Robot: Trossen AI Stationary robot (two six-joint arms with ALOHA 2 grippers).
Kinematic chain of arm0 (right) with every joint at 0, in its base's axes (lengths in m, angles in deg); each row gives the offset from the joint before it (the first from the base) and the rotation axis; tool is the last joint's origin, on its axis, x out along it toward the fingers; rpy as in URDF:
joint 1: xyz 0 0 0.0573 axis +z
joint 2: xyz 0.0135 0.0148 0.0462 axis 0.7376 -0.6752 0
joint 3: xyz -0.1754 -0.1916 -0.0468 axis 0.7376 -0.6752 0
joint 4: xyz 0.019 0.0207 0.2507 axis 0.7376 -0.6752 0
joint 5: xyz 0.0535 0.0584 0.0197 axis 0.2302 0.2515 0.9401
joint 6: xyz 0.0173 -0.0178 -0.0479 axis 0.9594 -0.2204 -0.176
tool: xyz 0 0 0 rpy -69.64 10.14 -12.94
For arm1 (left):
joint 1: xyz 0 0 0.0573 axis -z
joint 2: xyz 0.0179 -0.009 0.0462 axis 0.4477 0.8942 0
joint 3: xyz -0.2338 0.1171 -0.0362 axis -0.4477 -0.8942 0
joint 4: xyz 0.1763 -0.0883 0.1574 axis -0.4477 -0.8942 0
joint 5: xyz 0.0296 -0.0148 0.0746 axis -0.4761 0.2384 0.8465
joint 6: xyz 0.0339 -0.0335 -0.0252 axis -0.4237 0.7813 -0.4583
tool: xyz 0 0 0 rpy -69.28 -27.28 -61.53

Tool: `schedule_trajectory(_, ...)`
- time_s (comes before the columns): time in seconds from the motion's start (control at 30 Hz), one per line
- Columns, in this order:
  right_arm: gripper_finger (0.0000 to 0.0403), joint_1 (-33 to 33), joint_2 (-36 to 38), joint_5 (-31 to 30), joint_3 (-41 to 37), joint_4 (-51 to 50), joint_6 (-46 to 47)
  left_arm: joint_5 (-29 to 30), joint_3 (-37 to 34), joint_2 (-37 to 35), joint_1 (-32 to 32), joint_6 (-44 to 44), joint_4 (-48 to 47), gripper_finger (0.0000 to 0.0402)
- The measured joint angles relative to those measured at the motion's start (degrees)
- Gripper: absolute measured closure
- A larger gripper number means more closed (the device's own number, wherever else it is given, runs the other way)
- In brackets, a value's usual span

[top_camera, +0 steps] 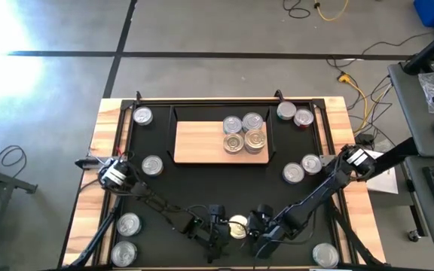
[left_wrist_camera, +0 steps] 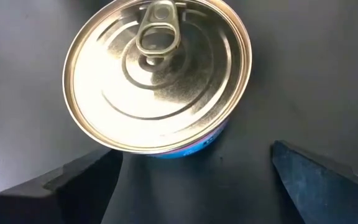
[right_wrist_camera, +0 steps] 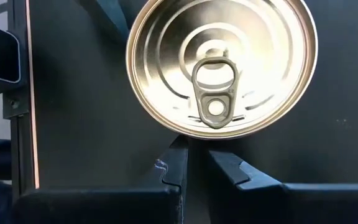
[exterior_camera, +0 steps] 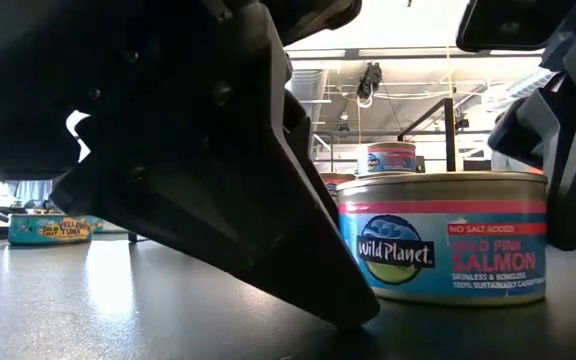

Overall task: Stack canned seafood by type on shelf
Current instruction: Stack the bottom right blue tuna can on the blue tuna can

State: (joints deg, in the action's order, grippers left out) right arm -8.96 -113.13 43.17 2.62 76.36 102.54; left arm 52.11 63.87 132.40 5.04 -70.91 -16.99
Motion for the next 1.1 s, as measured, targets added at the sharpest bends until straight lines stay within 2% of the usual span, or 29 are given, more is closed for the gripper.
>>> schedule_trajectory(0.47,0.0369,-0.20,-0.02,0.33,-0.07,0.05,-0.22,0.25,-6.07,-4.54,-1.65,-3.07,-0.81,0.0003)
schedule_trajectory(0.63,0.0369,-0.28,-0.02,0.15,-0.17,0.03,-1.06,-3.49,-6.75,-4.58,-3.27,-8.11,3.66,0.0003)
schedule_trajectory(0.7,0.0369,-0.49,-0.02,-0.58,-0.17,0.02,-1.36,-5.20,-6.67,-3.77,-3.85,-10.20,7.19,0.0003)
schedule_trajectory(1.1,0.0369,-3.98,-0.33,1.72,-0.28,-0.41,-5.27,-6.64,-1.67,0.22,-6.30,-12.28,10.72,0.0003)
